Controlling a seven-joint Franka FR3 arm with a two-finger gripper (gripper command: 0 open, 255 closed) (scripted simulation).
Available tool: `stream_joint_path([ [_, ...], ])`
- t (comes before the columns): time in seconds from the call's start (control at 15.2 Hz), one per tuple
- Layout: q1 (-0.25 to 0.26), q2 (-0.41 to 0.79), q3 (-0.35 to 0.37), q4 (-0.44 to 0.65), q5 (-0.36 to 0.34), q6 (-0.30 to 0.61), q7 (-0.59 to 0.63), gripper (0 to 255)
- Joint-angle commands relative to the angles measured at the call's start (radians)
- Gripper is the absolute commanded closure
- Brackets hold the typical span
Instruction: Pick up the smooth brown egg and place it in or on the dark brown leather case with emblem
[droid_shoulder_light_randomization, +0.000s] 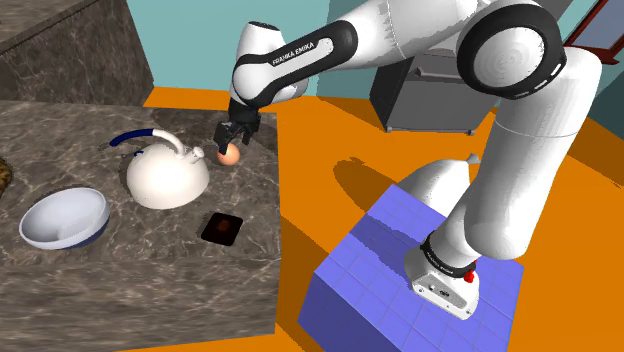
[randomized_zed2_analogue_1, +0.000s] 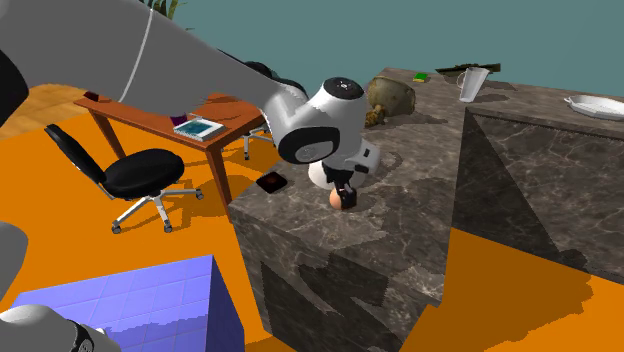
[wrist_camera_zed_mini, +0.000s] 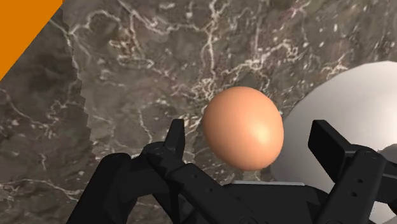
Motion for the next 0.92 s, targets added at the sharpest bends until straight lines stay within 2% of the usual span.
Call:
stream_joint_path([
  [0.0,0.005,0.021,0.002,0.002,0.0,0.021,0.001,0],
  [0.26,0.012,0.056,0.003,0.004,-0.001,0.056,0.002,0],
  [0.73,0.012,0.056,0.003,0.004,-0.001,0.056,0.002,0],
  [0.79,0.012,0.056,0.003,0.004,-0.001,0.056,0.002,255],
  [0.86,0.012,0.056,0.003,0.004,-0.001,0.056,0.002,255],
])
